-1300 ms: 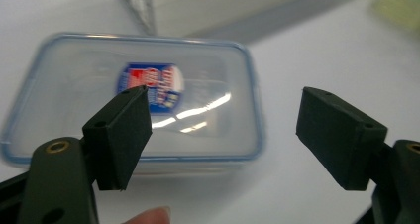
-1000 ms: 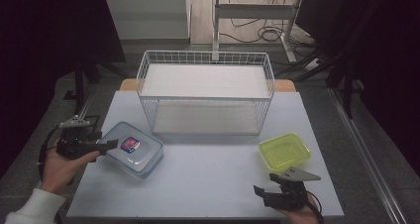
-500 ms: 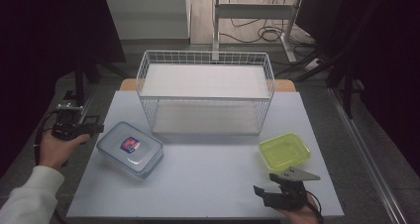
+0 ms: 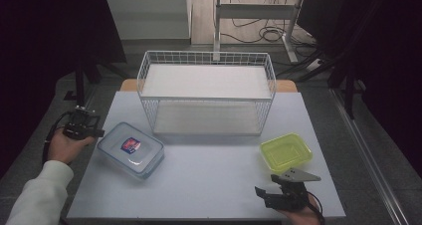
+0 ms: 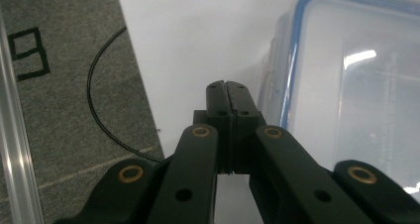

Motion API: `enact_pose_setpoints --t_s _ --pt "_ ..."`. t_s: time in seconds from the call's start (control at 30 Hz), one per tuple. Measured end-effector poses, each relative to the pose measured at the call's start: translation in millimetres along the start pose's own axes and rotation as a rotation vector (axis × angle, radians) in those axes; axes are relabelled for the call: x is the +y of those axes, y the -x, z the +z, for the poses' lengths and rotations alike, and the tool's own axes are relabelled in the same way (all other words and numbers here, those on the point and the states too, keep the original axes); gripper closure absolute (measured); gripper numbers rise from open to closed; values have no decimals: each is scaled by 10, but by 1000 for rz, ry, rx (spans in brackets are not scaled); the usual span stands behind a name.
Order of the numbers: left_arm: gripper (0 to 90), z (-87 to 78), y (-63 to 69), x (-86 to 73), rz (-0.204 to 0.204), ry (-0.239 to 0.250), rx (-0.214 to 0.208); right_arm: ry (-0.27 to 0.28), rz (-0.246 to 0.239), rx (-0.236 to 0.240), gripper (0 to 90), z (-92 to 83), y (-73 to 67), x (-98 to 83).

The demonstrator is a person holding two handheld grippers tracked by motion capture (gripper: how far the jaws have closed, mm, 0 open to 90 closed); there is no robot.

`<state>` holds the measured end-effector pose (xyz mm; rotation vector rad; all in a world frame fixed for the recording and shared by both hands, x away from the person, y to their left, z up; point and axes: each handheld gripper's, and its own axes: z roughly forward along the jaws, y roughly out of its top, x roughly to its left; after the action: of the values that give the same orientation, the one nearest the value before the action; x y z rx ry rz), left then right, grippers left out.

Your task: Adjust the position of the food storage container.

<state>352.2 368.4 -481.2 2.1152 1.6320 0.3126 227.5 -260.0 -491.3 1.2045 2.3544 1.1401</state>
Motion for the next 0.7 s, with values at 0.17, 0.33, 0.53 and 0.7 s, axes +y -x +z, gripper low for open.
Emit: enact_pose_setpoints --t_s 0.17,0.33,0.53,0.7 --pt "900 -5 31 12 15 -6 -6 -3 0 0 249 3 -2 -1" --pt "900 -27 46 -4 18 -11 -17 -4 0 -1 249 8 -1 1" --pt "900 -37 96 -79 34 -14 -55 -5 -1 -2 249 9 -7 4" --pt "900 -68 261 -140 80 -17 -77 -12 -1 -6 249 10 -7 7"
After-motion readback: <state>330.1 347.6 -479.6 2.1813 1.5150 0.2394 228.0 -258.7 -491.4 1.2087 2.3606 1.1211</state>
